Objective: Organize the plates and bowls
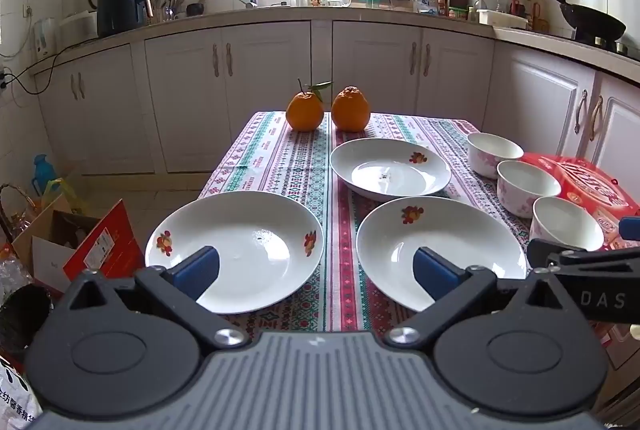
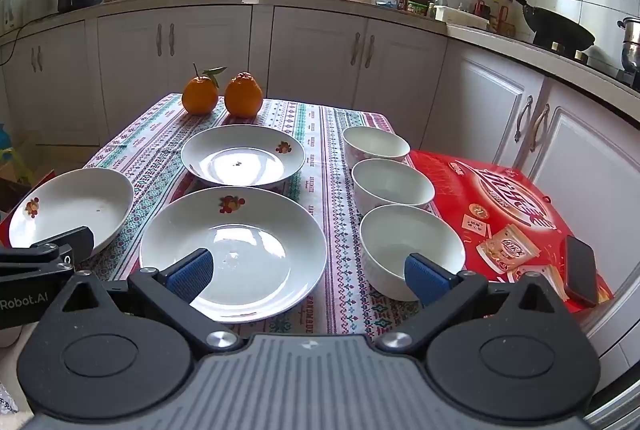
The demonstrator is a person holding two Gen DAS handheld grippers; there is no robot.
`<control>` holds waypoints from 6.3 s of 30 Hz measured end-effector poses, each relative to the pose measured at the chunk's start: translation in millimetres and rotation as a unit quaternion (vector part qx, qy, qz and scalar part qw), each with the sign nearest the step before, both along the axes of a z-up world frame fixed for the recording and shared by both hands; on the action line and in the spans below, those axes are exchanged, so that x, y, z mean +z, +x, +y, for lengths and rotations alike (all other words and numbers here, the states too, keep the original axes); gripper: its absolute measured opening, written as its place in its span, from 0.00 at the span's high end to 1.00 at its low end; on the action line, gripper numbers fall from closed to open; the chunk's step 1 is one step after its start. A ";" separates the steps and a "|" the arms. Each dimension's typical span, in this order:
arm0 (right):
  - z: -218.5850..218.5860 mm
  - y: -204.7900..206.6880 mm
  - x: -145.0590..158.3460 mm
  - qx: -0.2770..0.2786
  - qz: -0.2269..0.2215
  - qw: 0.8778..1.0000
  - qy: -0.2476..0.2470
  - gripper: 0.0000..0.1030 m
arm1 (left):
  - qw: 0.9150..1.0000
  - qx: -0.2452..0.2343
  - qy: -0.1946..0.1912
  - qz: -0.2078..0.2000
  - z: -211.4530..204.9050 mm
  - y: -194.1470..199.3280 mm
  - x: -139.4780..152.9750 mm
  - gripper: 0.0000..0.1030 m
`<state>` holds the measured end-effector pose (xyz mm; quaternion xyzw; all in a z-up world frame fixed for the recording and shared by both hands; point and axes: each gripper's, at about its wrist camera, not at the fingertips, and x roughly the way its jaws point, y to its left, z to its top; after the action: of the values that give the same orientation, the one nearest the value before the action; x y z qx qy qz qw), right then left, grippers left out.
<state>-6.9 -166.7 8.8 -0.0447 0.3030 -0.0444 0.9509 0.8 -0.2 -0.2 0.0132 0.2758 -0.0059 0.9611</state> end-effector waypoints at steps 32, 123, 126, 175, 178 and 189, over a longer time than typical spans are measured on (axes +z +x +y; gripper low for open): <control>0.0 -2.1 3.8 -0.002 -0.008 1.000 -0.006 0.00 | 1.000 -0.003 -0.008 -0.009 1.8 -4.1 4.9 0.01; 34.8 110.0 27.0 0.222 0.003 0.974 0.041 0.00 | 0.998 -0.039 0.043 0.037 90.3 13.6 -36.9 0.01; 51.3 123.5 20.5 0.258 0.012 0.965 0.038 0.00 | 0.996 -0.056 0.041 0.058 94.8 18.7 -45.1 0.01; 172.6 277.7 -60.3 0.501 0.281 0.815 0.076 0.26 | 0.985 -0.126 0.006 0.115 122.7 75.8 -84.6 0.01; 172.6 279.9 -62.5 0.507 0.288 0.808 0.082 0.29 | 0.985 -0.128 0.006 0.115 123.4 75.3 -84.7 0.01; 170.5 293.4 -68.2 0.513 0.309 0.792 0.120 0.32 | 0.983 -0.138 0.012 0.119 124.2 76.2 -81.3 0.01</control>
<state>286.5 3.8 -59.4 -0.0906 0.5158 0.5027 0.6878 76.9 123.9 -81.5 0.0622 0.3842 -0.1362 0.9110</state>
